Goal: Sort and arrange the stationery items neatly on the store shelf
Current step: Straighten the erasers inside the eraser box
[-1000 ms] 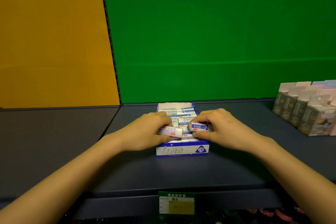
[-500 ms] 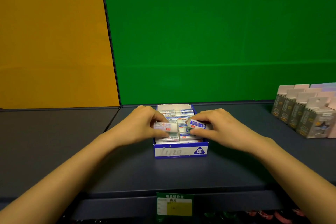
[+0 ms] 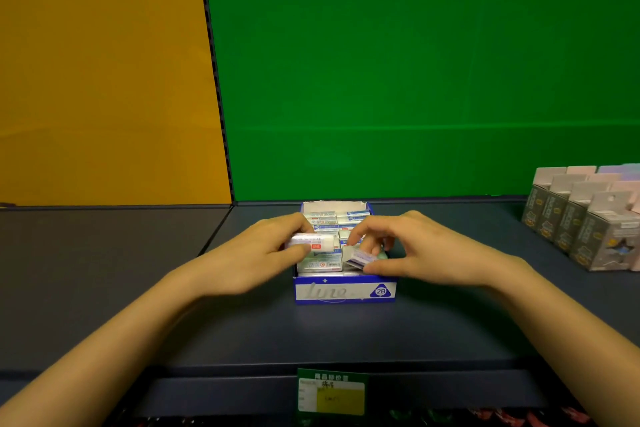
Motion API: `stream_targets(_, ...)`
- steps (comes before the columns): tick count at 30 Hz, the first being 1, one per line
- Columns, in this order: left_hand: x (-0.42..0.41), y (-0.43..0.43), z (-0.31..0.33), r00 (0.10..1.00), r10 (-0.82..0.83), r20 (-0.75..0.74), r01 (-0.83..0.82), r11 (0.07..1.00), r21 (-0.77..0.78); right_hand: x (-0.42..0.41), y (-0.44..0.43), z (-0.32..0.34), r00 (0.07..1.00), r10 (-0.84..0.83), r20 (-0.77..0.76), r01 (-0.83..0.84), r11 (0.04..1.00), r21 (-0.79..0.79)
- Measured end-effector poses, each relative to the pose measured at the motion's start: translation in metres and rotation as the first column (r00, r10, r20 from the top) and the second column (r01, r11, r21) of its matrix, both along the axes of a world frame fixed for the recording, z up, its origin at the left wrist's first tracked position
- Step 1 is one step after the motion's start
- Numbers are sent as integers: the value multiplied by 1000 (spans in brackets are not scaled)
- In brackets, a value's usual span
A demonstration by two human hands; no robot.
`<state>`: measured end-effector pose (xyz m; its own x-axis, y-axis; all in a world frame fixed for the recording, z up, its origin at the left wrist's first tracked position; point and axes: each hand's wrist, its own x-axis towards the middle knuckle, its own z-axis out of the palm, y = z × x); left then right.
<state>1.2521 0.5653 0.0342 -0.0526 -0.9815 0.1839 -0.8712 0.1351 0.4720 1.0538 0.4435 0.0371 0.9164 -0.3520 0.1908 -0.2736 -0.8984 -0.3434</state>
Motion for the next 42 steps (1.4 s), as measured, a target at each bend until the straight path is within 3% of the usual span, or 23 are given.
stream_targets(3, 4, 0, 3, 1000, -21, -18, 21, 1000, -11, 4, -2, 7, 1000, -1, -30, 3, 997, 73)
stream_targets(12, -1, -2, 3, 999, 25, 30, -23, 997, -67, 16, -7, 15, 989, 15, -150, -2, 996, 86)
stream_targets(21, -9, -5, 2, 994, 64, 87, -53, 991, -125, 2, -14, 2, 999, 33, -26, -29, 990, 137)
stream_targets(42, -10, -11, 6, 962, 48, 270, -36, 998, -50, -1, -13, 0, 998, 61, -11, -61, 995, 74)
